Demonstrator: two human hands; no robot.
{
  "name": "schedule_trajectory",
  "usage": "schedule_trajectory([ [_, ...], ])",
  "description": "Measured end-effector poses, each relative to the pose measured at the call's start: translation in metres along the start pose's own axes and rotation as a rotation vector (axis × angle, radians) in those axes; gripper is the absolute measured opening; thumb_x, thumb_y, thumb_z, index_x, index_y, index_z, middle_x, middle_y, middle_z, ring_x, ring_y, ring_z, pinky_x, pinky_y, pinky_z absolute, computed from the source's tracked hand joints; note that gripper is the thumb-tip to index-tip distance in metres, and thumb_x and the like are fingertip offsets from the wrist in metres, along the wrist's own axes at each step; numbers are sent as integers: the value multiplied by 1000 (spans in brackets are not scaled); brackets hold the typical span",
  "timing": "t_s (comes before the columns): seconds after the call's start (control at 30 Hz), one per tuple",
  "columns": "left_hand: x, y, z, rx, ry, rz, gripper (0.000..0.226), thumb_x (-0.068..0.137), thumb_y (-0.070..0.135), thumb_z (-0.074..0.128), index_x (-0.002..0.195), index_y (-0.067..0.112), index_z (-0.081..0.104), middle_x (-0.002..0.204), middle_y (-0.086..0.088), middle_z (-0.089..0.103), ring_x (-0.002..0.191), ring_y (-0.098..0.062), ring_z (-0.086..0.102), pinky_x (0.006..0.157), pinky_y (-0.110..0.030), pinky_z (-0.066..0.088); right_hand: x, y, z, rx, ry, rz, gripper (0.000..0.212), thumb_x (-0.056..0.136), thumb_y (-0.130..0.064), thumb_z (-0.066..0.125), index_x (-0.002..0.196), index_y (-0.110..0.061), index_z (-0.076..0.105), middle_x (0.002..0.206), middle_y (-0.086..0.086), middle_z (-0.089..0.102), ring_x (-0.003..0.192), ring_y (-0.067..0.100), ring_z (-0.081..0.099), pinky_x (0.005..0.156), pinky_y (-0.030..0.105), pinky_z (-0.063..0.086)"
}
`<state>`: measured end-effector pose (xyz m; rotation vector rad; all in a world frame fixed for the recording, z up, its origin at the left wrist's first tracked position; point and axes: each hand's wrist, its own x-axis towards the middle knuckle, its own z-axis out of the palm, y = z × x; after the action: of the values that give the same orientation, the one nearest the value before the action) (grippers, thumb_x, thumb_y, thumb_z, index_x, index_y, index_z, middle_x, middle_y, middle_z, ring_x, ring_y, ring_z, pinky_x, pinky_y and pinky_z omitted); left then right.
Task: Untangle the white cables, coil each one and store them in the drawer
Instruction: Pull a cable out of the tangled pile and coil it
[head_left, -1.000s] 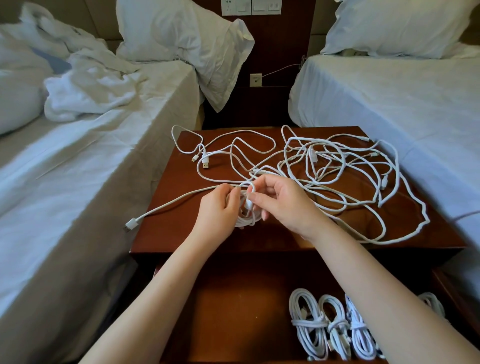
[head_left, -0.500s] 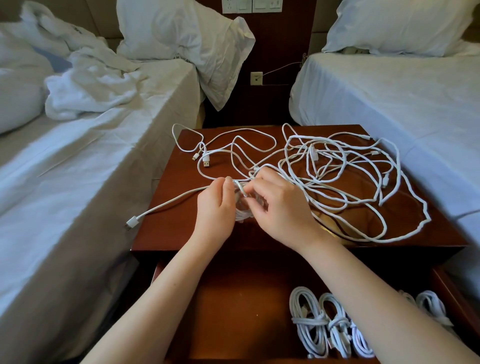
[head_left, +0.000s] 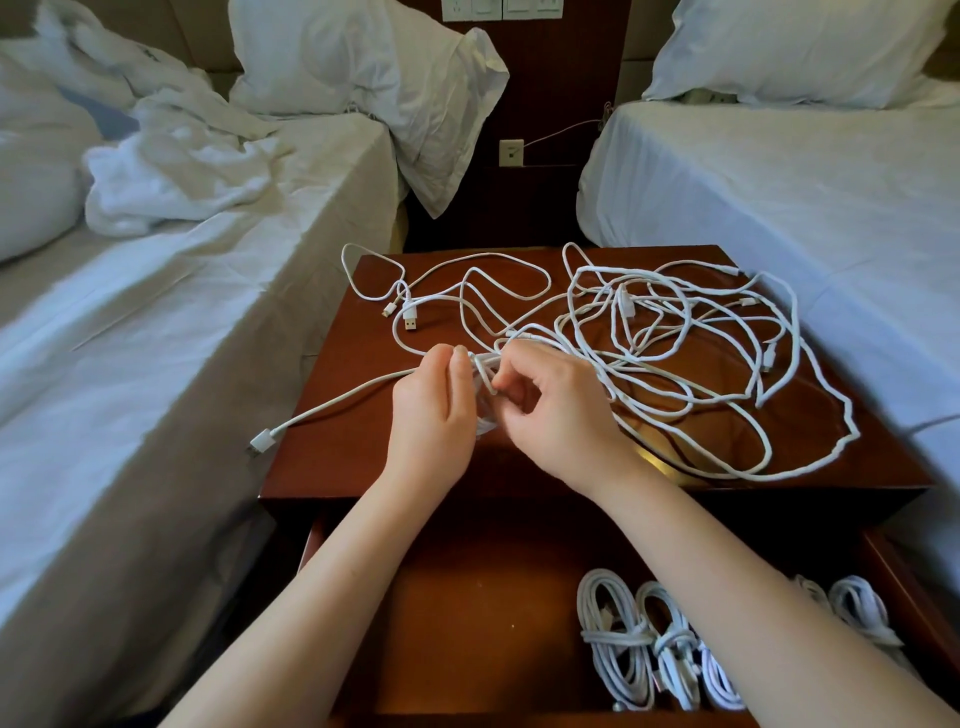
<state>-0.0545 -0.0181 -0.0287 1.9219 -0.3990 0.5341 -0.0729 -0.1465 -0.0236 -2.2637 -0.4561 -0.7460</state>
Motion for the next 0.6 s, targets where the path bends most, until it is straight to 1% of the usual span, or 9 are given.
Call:
schedule_trajectory([
  [0.07, 0, -1, 0, 8, 8, 16, 38, 100, 6, 39, 67, 25, 42, 59, 10, 43, 57, 4, 49, 52, -9, 36, 2, 3, -2, 46, 12, 26, 20, 76, 2, 70, 70, -12, 58, 64, -5, 55, 59, 12, 51, 53, 35, 49],
  [0.1, 0, -2, -1, 9, 9, 9, 36, 101, 6, 39, 68, 22, 44, 60, 9, 44, 57, 4, 49, 53, -10, 36, 2, 3, -3, 65, 8, 20, 17, 77, 1, 71, 70, -11, 61, 64, -5, 57, 59, 12, 52, 54, 35, 49],
  [0.17, 0, -6, -2, 12, 15, -3, 32, 101, 7, 38, 71, 15, 47, 60, 8, 45, 58, 4, 49, 53, -10, 37, 2, 3, -5, 103, -20, -18, 10, 80, -7, 72, 73, -9, 66, 67, -6, 59, 61, 10, 54, 54, 29, 49],
  [0.27, 0, -9, -3, 20, 8, -2, 28, 101, 8, 38, 77, 7, 51, 62, 8, 47, 60, 4, 50, 54, -11, 38, 2, 0, -8, 102, -16, -60, 21, 87, -25, 66, 74, -9, 69, 67, -6, 61, 62, 10, 54, 53, 24, 46],
  [0.3, 0, -9, -3, 22, 1, -3, 27, 102, 9, 38, 78, 7, 51, 63, 8, 47, 60, 4, 51, 54, -10, 38, 3, 0, -8, 82, -1, -72, 21, 87, -25, 65, 73, -9, 68, 67, -6, 60, 60, 9, 54, 53, 25, 46],
  [0.4, -1, -6, -1, 4, 5, 15, 27, 101, 10, 38, 79, 7, 52, 63, 9, 47, 60, 3, 50, 53, -11, 37, 1, 2, -5, -59, 20, -143, 12, 81, -10, 69, 70, -11, 62, 67, -6, 55, 58, 8, 48, 50, 27, 47],
  [0.47, -1, -4, -1, -3, 13, 46, 27, 99, 15, 36, 79, 7, 51, 62, 10, 47, 61, 0, 50, 53, -14, 35, -1, 4, -3, -111, 5, -156, 16, 78, -8, 73, 71, -12, 59, 68, -7, 53, 57, 6, 46, 48, 26, 46],
  [0.53, 0, -4, -1, 1, 15, 61, 27, 97, 19, 34, 79, 9, 51, 62, 11, 47, 61, 1, 50, 53, -12, 36, -1, 6, -1, -68, -8, -125, 17, 78, -10, 74, 71, -13, 59, 69, -12, 50, 58, 6, 46, 50, 23, 44],
  [0.6, 0, -4, -2, -12, 33, 55, 28, 97, 19, 33, 78, 8, 51, 62, 11, 47, 60, 2, 50, 53, -10, 36, -2, 4, -2, 11, -4, -83, 15, 79, -11, 74, 74, -13, 61, 68, -11, 53, 58, 7, 49, 52, 22, 45],
])
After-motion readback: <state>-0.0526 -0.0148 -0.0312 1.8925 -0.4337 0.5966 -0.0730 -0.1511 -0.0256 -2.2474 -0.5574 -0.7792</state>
